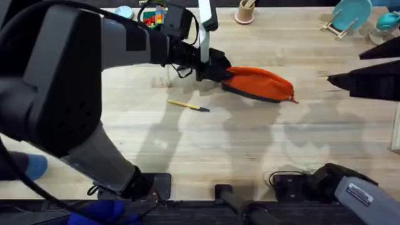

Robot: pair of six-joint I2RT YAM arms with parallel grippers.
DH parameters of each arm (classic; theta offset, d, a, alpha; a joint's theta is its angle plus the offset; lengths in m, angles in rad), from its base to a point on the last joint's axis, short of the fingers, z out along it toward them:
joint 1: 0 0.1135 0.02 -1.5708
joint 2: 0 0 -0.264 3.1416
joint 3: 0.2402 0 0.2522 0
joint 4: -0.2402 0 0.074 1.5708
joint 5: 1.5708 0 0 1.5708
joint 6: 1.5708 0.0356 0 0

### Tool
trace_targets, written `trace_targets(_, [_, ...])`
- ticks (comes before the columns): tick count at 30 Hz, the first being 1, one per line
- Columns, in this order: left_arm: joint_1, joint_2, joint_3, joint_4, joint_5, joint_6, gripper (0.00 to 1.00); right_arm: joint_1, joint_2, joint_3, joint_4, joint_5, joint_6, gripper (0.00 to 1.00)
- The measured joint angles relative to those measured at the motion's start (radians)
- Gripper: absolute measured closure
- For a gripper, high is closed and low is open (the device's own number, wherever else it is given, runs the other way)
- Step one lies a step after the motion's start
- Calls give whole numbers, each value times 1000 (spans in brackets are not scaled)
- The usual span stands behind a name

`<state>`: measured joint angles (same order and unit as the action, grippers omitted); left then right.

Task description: Unzip the bag, pick up the pens from the table one at a time and place them inside, then zip the bag closed.

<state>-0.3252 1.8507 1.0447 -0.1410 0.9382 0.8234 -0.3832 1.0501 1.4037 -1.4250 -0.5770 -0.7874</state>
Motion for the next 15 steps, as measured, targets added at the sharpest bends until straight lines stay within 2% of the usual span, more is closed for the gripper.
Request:
trace_targets(9, [0, 0, 0, 0, 0, 0, 958, -22, 49, 4, -13, 0, -27, 9])
trace_targets(15, [0, 0, 0, 0, 0, 0, 958, -138, 92, 5, -13, -54, -51, 9])
